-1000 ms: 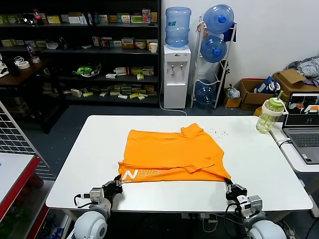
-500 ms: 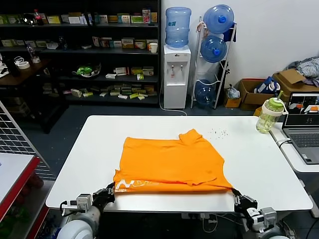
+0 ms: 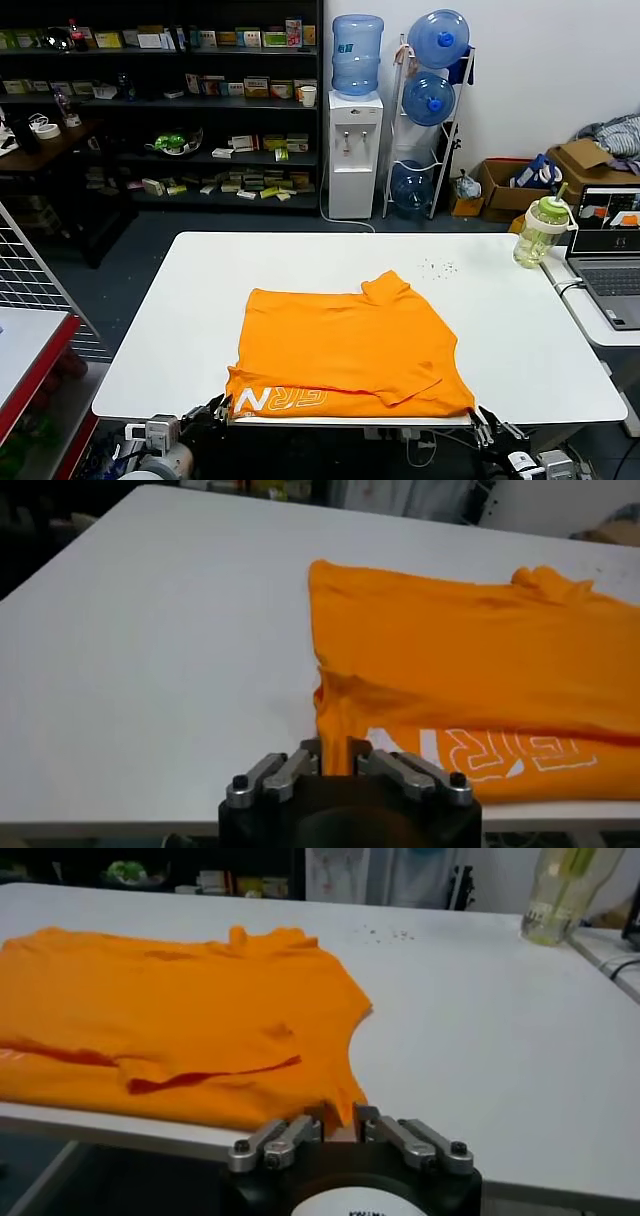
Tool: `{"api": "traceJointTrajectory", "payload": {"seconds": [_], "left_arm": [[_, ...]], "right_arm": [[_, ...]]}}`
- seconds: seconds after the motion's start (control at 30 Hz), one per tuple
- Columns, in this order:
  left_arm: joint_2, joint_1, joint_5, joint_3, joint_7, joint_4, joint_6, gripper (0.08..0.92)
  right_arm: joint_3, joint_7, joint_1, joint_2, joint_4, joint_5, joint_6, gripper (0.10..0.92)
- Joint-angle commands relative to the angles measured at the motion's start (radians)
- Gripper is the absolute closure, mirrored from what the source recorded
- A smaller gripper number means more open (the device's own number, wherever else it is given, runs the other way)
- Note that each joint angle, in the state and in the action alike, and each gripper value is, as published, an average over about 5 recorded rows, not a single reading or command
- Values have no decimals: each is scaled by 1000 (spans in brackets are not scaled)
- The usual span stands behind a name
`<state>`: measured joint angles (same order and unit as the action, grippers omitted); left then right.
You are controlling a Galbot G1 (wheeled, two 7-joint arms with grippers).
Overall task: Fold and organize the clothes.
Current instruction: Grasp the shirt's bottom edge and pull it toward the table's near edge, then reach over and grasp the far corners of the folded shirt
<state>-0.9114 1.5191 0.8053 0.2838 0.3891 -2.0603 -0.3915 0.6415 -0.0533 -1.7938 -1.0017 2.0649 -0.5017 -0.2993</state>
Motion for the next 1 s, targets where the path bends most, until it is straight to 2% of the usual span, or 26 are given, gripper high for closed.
{"api": "traceJointTrajectory", "payload": {"seconds": [0.03,0.2,0.3,0.43,0.5,0.63,0.73,1.0], "left_arm": [[17,-170,9,32,-37,-16,28,623],[-43,-418,5,-20,-104,157,85,475],[-97,-594,0,-74,-132,338,102,389],[-150,-757,23,-156,-150,565,72,276],[-168,-820,33,-195,-167,667,47,223],[-195,-905,28,-241,-209,840,28,182],[-206,-934,26,-263,-216,894,12,178],[-205,-929,5,-314,-213,876,-33,177]], "right_arm": [[18,7,186,63,23,-54,-8,559],[-140,-42,579,76,-151,-117,-47,420],[-276,-77,831,27,-334,-130,-81,333],[-421,-90,1086,-71,-605,-126,-118,231],[-467,-78,1173,-120,-733,-114,-136,212],[-521,-45,1258,-188,-905,-83,-157,203],[-543,-20,1274,-213,-975,-56,-169,203],[-553,7,1259,-239,-1020,-41,-181,203]]}}
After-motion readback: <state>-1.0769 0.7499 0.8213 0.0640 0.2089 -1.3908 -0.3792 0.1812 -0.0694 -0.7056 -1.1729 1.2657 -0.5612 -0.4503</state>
